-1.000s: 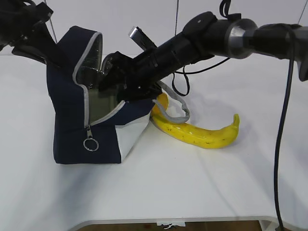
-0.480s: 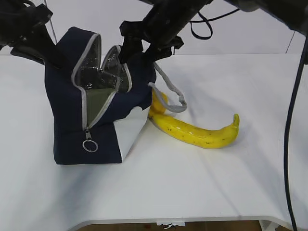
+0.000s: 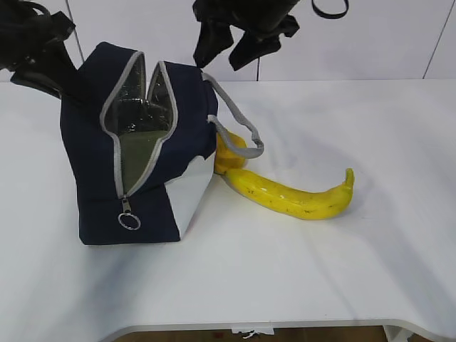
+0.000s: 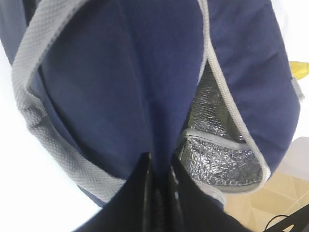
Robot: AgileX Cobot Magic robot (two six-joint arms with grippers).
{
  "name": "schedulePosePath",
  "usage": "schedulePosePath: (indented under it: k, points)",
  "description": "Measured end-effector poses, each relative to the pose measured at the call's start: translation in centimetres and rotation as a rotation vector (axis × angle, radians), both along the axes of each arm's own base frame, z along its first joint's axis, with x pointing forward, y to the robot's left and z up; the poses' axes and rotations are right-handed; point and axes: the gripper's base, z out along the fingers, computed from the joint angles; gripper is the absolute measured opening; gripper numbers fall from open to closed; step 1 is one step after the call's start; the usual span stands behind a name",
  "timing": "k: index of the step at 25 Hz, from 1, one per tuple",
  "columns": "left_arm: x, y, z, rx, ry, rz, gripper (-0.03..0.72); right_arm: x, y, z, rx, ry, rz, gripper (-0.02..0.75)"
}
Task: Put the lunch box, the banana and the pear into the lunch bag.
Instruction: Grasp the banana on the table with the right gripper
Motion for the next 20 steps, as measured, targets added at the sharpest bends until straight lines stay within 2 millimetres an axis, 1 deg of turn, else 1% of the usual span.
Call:
schedulePosePath:
  k: [3,10,14,20]
  points:
    - [0.0,0.0,0.0,0.004,-0.001,0.000,0.009,-1.9,-1.4,0.6,-0.087,0.004,-0.014,0.510]
    - [0.0,0.1,-0.1,0.015,-0.002,-0.002,0.009,-5.9,-4.5,1.3,-0.271,0.003,-0.034,0.510]
    - [0.0,0.1,-0.1,0.016,-0.002,-0.002,0.009,-7.3,-5.6,0.6,-0.344,0.021,-0.036,0.510]
    - [0.0,0.1,-0.1,0.017,-0.002,-0.002,0.009,-8.8,-7.0,-1.1,-0.458,0.061,-0.030,0.510]
